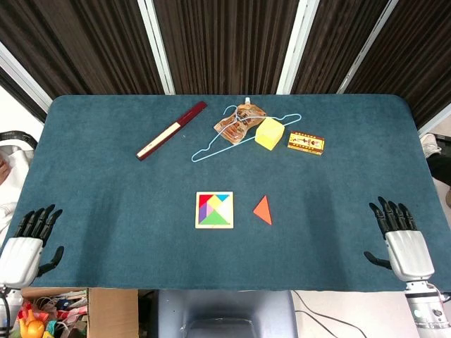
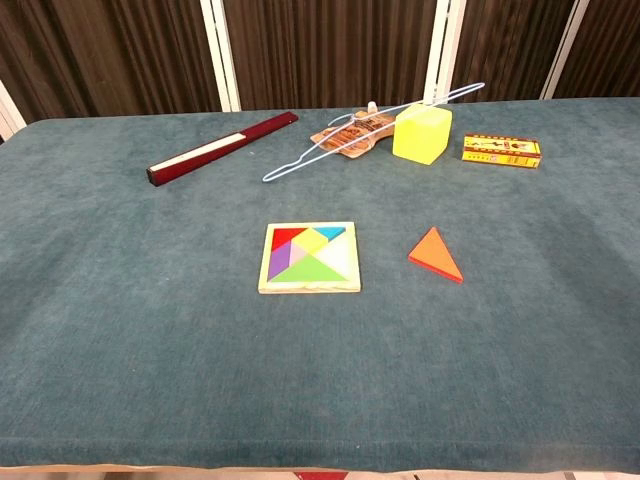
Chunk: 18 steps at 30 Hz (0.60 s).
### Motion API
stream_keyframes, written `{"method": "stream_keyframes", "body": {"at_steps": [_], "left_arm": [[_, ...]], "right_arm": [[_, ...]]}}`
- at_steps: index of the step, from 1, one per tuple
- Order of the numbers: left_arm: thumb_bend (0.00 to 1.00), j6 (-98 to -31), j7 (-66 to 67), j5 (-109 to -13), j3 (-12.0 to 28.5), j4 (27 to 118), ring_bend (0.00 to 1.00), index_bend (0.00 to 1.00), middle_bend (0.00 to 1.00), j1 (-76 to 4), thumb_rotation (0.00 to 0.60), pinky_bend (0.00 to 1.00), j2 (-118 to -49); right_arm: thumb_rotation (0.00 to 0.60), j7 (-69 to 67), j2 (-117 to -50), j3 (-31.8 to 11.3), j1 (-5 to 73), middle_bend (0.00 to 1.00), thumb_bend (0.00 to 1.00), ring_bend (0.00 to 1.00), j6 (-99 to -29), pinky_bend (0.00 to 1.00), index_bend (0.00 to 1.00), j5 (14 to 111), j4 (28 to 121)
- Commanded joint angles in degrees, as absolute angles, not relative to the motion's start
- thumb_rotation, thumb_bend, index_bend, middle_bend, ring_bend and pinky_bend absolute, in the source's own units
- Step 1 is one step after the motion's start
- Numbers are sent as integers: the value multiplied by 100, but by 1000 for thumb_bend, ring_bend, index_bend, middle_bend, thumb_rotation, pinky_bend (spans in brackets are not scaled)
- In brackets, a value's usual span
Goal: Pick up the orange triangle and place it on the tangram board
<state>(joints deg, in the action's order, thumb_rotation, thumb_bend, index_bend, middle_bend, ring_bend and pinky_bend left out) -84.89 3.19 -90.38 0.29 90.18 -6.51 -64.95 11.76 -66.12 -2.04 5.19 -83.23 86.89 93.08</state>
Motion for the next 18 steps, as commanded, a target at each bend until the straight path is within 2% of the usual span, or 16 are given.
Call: {"method": "stream_keyframes", "body": {"at_steps": [1,12,13,14,18], "left_arm": [[444,-8490,374,-9039,-47,9008,0,0,0,-579,600,74,-6526],[444,-8605,93,-9074,-46,9015,0,0,0,-531,600,73,-6438],[444,-8604,80,-9097,-67,9006,0,0,0,-524,600,73,-6428],[445,-8519,85,-9105,-109,8995,0,0,0,-542,600,73,-6415],[444,-8419,234,-9097,-75,9026,0,0,0,-618,600,74,-6455]], "right_arm": [[600,1191,-6631,-216,556,0,137,0,-8265,0,0,8671,9300],[600,1793,-6968,-361,1214,0,137,0,-7550,0,2,8868,8968],[600,2087,-7034,-422,1457,0,137,0,-7325,0,13,8982,8939],[600,2641,-7189,-570,2008,0,137,0,-6671,0,23,9062,8939],[600,3320,-7472,-848,2803,0,138,0,-5566,0,124,8668,8982]]}}
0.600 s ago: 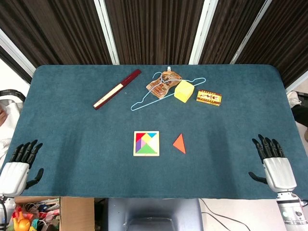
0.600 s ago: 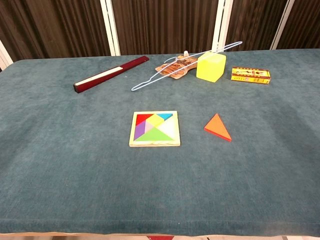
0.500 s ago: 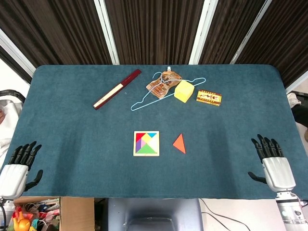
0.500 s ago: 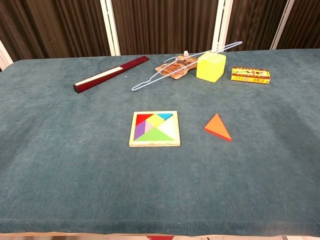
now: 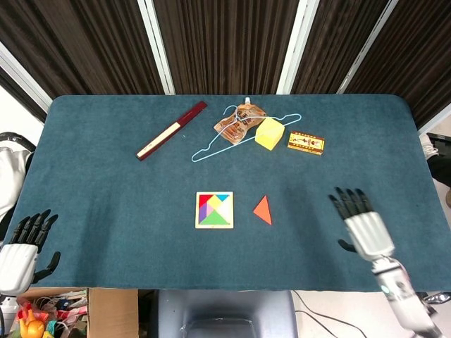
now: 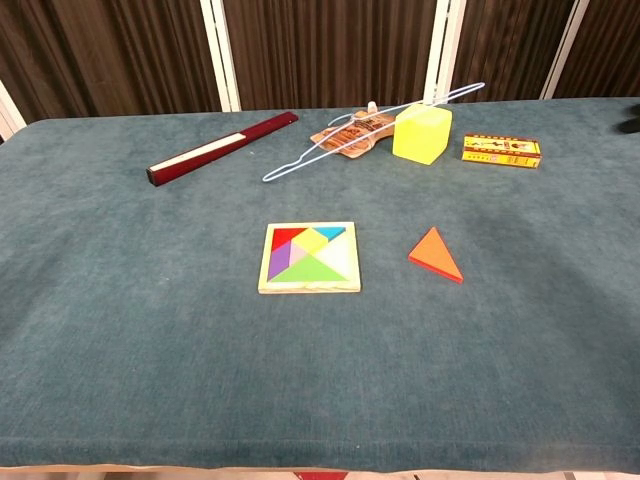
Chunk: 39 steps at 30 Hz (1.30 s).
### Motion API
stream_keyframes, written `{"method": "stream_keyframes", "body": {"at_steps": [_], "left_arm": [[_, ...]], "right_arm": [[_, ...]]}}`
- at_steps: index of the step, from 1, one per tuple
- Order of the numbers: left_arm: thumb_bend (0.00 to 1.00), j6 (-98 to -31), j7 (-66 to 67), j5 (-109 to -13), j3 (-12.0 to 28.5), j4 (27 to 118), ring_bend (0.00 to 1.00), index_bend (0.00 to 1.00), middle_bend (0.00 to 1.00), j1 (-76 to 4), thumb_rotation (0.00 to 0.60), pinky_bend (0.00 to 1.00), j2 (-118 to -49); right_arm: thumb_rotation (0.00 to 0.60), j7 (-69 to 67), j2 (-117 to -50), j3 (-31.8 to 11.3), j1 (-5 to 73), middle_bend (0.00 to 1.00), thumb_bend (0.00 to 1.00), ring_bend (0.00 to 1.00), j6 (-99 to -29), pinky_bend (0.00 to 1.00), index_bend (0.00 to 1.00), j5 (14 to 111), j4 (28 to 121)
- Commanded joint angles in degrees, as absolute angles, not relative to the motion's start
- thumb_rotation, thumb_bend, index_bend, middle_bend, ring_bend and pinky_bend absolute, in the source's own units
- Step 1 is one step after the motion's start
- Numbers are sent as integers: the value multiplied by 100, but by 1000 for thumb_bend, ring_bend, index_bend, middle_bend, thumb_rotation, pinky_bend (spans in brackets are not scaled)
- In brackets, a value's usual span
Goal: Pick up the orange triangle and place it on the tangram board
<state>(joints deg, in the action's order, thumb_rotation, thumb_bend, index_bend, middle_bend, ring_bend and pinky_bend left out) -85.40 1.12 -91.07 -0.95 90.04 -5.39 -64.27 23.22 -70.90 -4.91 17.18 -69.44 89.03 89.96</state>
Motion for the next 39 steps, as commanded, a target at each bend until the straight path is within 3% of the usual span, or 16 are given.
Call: {"method": "stream_keyframes", "body": {"at_steps": [1,4,10,13,23,39], "left_arm": [[444,-8374,296,-9075,-63,9042,0,0,0,-643,600,74,-6473],[444,-8297,413,-9064,-78,9066,0,0,0,-672,600,74,-6496],[443,-8320,438,-9006,-55,9078,0,0,0,-658,600,73,-6486],[443,-8286,456,-8960,-47,9087,0,0,0,-665,600,74,-6483],[443,-8220,404,-8967,-59,9141,0,0,0,-706,600,74,-6448],[443,-8187,292,-8886,-42,9173,0,0,0,-714,600,74,-6374]], "right_arm": [[600,3425,-7536,-886,2951,0,140,0,-5349,0,148,8560,8965],[600,3788,-7823,-984,3384,0,159,0,-4852,0,194,8286,8803],[600,4704,-8203,-980,3774,0,180,0,-4527,0,208,7702,8595],[600,5168,-8337,-913,3924,0,237,0,-4420,0,229,7355,8457],[600,5704,-8751,-730,4352,0,295,0,-4341,0,311,6662,8045],[600,5620,-8994,-413,4657,0,364,0,-4544,0,426,6533,7817]]}}
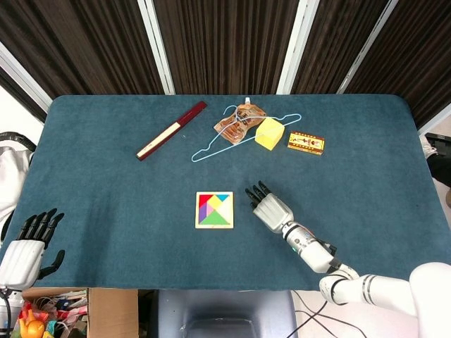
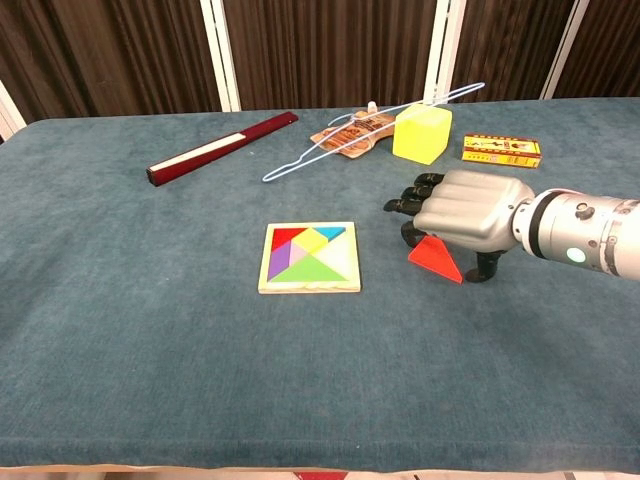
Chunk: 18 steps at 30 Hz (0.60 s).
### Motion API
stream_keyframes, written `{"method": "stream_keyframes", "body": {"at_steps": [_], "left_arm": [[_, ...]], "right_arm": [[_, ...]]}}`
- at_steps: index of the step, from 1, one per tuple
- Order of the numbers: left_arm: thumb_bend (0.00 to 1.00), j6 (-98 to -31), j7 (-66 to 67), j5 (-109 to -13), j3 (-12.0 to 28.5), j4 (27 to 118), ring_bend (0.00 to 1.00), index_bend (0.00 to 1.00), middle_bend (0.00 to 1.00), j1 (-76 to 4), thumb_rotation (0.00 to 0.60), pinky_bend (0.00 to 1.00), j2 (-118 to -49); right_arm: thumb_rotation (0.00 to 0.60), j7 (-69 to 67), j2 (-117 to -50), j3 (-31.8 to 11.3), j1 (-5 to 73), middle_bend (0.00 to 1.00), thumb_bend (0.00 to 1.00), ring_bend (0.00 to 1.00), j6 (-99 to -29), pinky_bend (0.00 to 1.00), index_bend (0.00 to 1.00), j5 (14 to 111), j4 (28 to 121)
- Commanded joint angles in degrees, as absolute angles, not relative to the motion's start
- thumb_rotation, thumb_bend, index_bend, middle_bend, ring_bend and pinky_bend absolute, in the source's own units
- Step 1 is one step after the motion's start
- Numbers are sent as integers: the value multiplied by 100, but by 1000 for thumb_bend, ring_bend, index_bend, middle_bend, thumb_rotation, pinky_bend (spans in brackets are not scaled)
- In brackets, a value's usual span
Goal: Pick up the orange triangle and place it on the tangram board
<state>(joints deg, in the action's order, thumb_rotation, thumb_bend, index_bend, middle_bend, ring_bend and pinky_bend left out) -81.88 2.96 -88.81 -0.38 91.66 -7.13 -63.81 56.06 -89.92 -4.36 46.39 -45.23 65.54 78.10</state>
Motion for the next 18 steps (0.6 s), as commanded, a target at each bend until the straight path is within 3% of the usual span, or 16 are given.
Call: {"method": "stream_keyframes", "body": {"at_steps": [1,12,18], "left_arm": [[442,-8183,293,-8885,-43,9182,0,0,0,-716,600,74,-6368],[443,-8197,236,-8930,-51,9147,0,0,0,-727,600,74,-6383],[442,-8204,209,-8937,-55,9131,0,0,0,-726,600,74,-6383]], "right_arm": [[600,5631,-8995,-399,4666,0,364,0,-4558,0,437,6516,7818],[600,5696,-8981,-249,4768,3,393,0,-4714,0,619,6385,7838],[600,5596,-8928,-286,4804,19,393,0,-4878,0,647,6385,7969]]}}
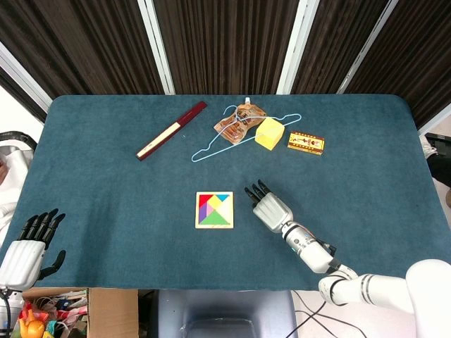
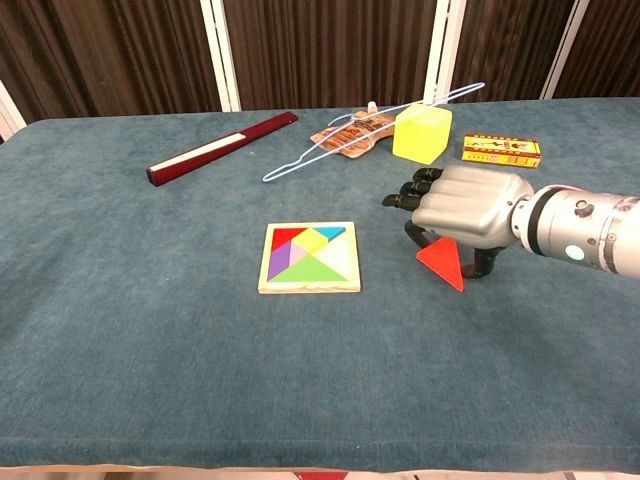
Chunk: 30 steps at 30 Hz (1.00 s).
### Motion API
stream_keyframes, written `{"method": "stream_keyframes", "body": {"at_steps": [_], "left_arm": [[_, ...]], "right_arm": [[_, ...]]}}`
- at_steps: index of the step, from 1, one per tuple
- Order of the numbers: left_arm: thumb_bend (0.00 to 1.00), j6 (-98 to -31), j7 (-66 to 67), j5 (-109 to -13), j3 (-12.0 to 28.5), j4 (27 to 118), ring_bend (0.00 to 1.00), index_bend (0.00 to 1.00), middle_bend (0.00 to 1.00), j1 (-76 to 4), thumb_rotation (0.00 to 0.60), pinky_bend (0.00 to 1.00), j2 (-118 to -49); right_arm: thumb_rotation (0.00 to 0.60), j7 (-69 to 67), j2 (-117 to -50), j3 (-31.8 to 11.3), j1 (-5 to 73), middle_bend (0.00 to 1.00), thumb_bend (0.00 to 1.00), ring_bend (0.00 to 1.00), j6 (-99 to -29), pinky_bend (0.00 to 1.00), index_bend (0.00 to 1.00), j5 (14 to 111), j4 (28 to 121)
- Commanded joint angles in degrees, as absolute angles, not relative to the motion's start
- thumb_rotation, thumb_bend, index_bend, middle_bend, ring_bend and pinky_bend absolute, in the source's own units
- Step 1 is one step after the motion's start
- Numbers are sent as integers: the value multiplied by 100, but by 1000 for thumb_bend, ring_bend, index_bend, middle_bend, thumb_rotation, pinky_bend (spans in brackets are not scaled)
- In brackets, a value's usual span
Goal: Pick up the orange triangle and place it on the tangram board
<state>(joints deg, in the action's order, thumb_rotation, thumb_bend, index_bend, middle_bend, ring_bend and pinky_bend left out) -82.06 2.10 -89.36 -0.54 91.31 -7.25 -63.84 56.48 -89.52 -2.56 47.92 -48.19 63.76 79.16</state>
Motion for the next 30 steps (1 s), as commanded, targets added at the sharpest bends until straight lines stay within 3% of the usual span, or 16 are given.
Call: {"method": "stream_keyframes", "body": {"at_steps": [1,7,12,21,30], "left_arm": [[442,-8203,209,-8939,-53,9138,0,0,0,-730,600,74,-6380],[443,-8229,190,-8938,-54,9149,0,0,0,-717,600,74,-6363],[444,-8301,144,-8945,-48,9156,0,0,0,-684,600,74,-6327],[443,-8375,78,-9004,-56,9123,0,0,0,-659,600,74,-6295],[444,-8388,66,-9031,-71,9130,0,0,0,-648,600,74,-6284]], "right_arm": [[600,5572,-8916,-309,4813,20,393,0,-4910,0,647,6386,8000],[600,5631,-9030,-594,5035,24,393,0,-5034,0,635,6225,8095],[600,5976,-9513,-866,5411,30,393,0,-5045,0,630,5856,7852],[600,6164,-10538,-852,5793,33,393,0,-5104,0,617,5797,6798],[600,5942,-10775,-849,5893,43,393,0,-5115,0,617,5951,6416]]}}
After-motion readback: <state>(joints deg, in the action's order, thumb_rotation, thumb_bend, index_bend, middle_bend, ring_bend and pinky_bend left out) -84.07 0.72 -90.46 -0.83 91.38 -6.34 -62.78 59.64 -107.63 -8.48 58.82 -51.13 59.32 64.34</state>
